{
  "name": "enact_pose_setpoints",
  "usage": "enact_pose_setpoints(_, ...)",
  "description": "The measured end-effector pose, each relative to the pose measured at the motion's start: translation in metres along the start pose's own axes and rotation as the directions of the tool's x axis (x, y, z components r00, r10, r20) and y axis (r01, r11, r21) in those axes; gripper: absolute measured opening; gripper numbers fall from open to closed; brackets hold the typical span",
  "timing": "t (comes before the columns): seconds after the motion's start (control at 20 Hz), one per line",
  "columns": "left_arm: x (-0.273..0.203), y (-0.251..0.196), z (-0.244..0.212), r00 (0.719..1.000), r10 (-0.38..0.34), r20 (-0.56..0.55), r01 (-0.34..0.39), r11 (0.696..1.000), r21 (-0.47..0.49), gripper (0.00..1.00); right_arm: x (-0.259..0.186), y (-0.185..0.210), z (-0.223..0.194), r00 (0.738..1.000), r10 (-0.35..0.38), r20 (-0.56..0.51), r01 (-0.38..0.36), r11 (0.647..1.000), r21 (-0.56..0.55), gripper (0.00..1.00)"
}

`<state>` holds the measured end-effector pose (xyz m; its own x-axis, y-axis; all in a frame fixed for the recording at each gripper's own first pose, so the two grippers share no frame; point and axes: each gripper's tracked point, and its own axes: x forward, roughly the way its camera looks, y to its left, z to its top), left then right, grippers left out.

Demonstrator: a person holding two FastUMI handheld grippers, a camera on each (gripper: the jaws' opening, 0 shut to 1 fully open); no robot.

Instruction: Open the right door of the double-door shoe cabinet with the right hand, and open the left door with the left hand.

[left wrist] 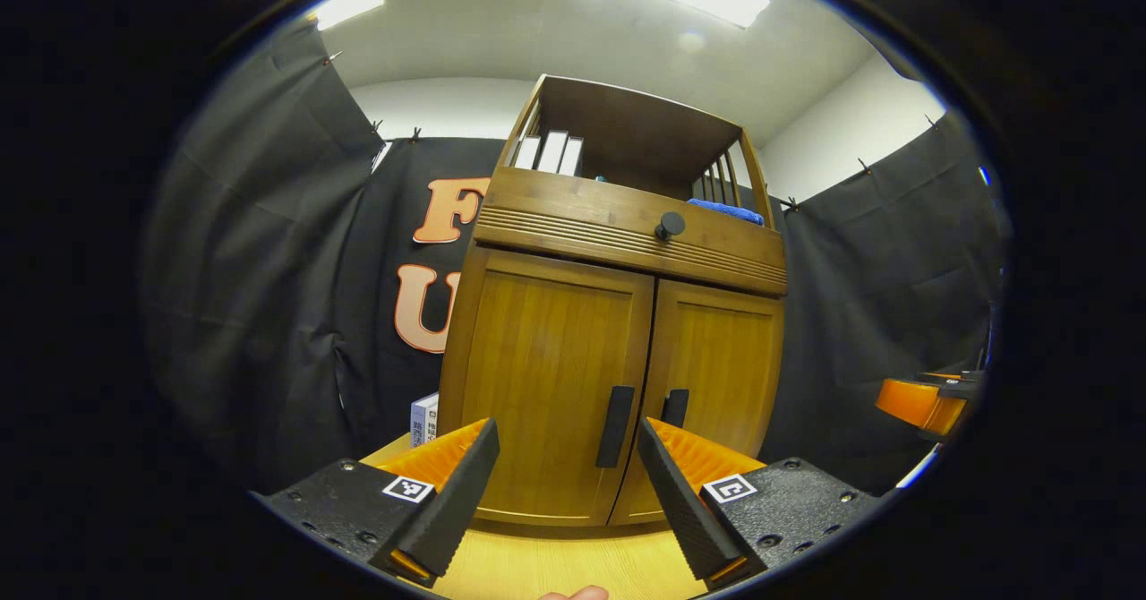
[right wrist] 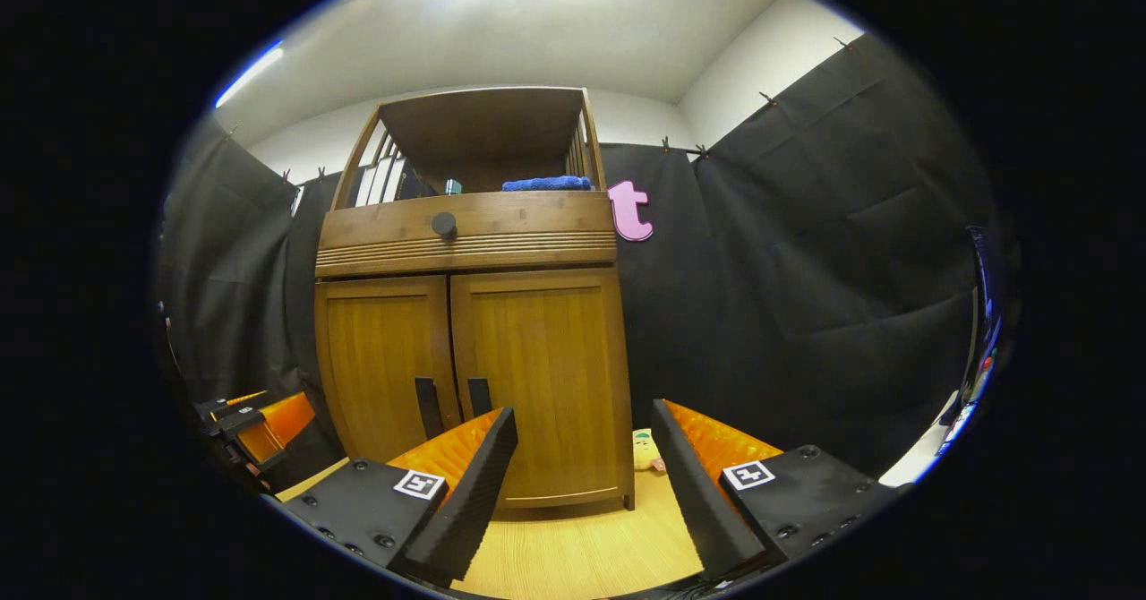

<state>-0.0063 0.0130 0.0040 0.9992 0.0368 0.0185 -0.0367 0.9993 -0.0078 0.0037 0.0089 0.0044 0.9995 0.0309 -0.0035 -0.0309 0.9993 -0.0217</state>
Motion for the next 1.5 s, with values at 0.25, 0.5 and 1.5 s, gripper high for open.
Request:
enact_pose_setpoints(0.25,-0.006,0.008,0.0,1.0,0.022,0.0,-0.022,1.0,0.015,0.94,0.033,0.004,0.011,0.998,0.044,0.042,-0.043,0.999,-0.012,0.97)
enact_pose_setpoints(0.5,-0.013,0.012,0.001,0.999,0.041,-0.005,-0.041,0.998,0.037,0.94,0.095,0.035,-0.003,0.991,0.125,0.035,-0.124,0.991,-0.04,0.97)
enact_pose_setpoints(1.5,-0.026,0.056,0.015,0.986,0.164,0.037,-0.166,0.983,0.078,0.94,0.273,0.125,-0.109,0.968,0.172,-0.182,-0.179,0.984,-0.018,0.97)
